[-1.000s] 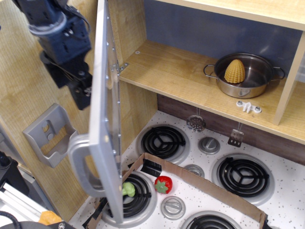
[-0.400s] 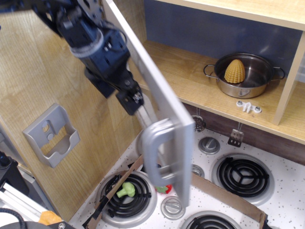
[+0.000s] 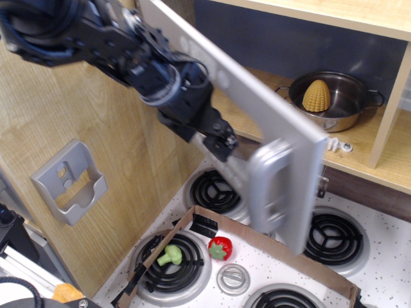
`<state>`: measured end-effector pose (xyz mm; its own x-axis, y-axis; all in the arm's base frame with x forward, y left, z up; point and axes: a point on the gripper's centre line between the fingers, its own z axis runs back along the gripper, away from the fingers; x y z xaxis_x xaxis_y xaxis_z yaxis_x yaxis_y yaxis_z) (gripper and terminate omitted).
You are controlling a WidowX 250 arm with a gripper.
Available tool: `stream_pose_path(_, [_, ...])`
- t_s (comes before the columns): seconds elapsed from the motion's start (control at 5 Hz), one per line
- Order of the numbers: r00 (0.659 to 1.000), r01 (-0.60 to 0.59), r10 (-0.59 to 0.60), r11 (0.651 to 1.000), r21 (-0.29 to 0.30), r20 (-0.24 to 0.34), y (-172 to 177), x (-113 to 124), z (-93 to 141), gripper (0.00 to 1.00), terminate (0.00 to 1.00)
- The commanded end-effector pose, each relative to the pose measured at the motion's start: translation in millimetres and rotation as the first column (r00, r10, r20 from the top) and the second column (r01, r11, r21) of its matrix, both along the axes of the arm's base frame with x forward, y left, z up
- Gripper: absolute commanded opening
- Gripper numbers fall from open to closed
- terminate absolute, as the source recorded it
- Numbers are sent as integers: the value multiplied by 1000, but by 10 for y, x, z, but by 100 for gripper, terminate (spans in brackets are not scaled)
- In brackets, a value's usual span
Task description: Close microwave
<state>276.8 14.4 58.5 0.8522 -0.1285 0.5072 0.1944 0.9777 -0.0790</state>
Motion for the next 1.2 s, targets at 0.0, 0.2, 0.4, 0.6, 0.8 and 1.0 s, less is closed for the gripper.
stream_pose_path(0.0, [995, 53, -54, 999, 8, 81, -194, 419, 247, 100, 0])
stream_pose_path(0.2, [995, 68, -69, 998, 13, 73, -228, 497, 269, 100, 0])
stream_pose_path(0.4, [994, 81, -82, 997, 18, 76, -263, 544, 271, 100, 0])
stream_pose_path(0.6, [992, 84, -85, 996, 16, 93, -311, 592, 276, 100, 0])
stream_pose_path(0.8, [989, 83, -85, 996, 21, 122, -351, 637, 305, 100, 0])
stream_pose_path(1.0, [983, 82, -87, 996, 34, 165, -394, 691, 346, 100, 0])
